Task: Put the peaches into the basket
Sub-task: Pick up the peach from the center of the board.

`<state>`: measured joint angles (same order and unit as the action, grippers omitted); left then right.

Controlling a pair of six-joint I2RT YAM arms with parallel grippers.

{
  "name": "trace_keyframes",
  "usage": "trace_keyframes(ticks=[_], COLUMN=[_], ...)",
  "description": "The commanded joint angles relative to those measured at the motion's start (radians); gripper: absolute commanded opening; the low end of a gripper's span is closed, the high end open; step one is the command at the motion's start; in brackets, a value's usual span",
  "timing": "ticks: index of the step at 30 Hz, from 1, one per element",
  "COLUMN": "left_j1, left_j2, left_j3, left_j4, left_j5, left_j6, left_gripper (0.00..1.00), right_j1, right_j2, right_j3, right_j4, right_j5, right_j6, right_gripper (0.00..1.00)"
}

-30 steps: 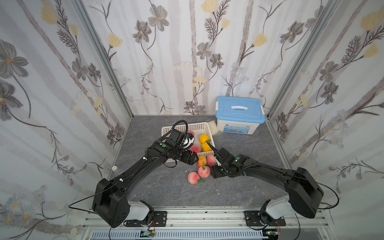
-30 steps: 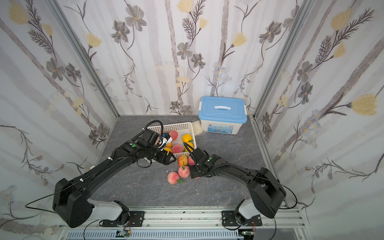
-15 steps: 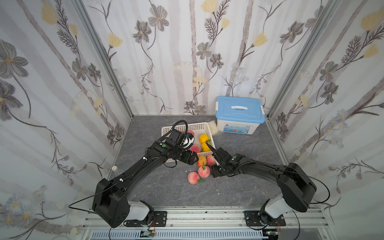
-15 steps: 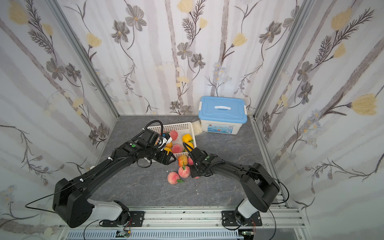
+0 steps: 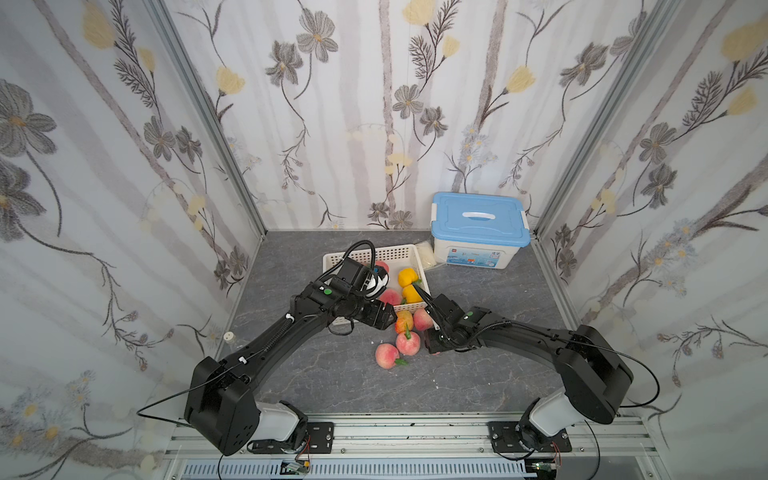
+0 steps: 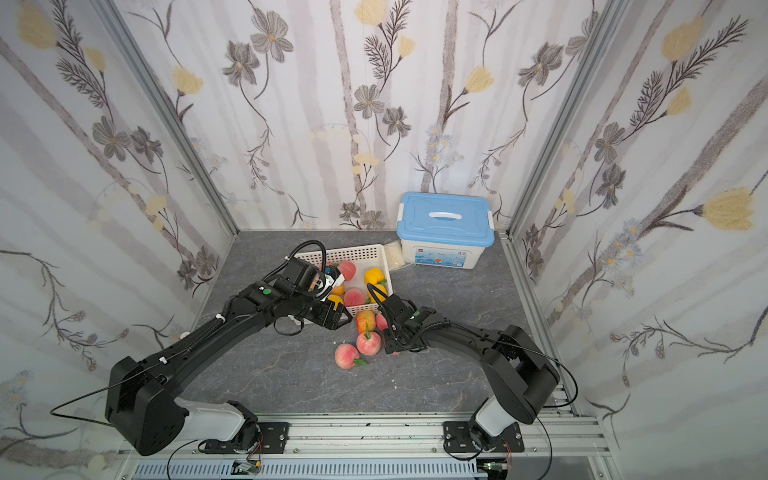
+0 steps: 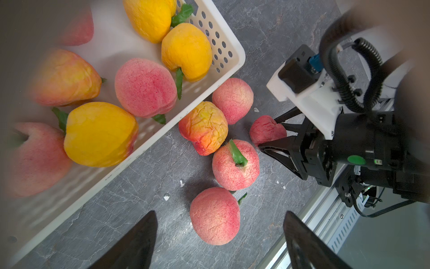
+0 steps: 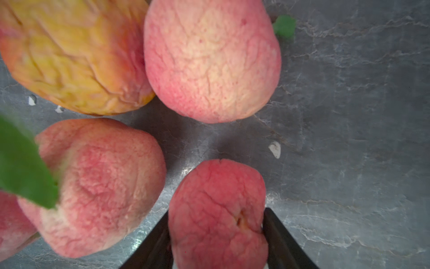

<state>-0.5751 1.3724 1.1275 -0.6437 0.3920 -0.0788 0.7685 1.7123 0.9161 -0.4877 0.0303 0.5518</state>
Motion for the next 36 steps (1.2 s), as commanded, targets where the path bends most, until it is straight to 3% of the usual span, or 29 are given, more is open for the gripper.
trace_keyframes(ticks=[1, 16, 21, 36], left_j1=[0.001, 0.02, 0.048, 0.152], left_j2=[0.001, -0.006, -0.004, -0.023], left_j3=[0.006, 0.002, -0.001, -0.01], left_j4=[-0.001, 0.012, 0.014, 0.04], left_j5=[-0.009, -0.023, -0.031, -0.025], left_j6=[0.013, -0.007, -0.023, -0.055], left_gripper=[0.86, 0.86, 0.86, 0.86], right_j1=[0.0, 0.0, -0.002, -0.083], right_j2=[-0.017, -0.201, -0.228, 0.029], right_j3=[-0.005, 0.01, 0.104, 0.495], right_j4=[0.032, -0.053, -0.073, -0.054], right_j5=[0.022, 0.059, 0.069, -0.001], right_j6=[0.005, -0.01, -0.037, -0.18], right_gripper=[0.56, 0.54, 0.53, 0.51])
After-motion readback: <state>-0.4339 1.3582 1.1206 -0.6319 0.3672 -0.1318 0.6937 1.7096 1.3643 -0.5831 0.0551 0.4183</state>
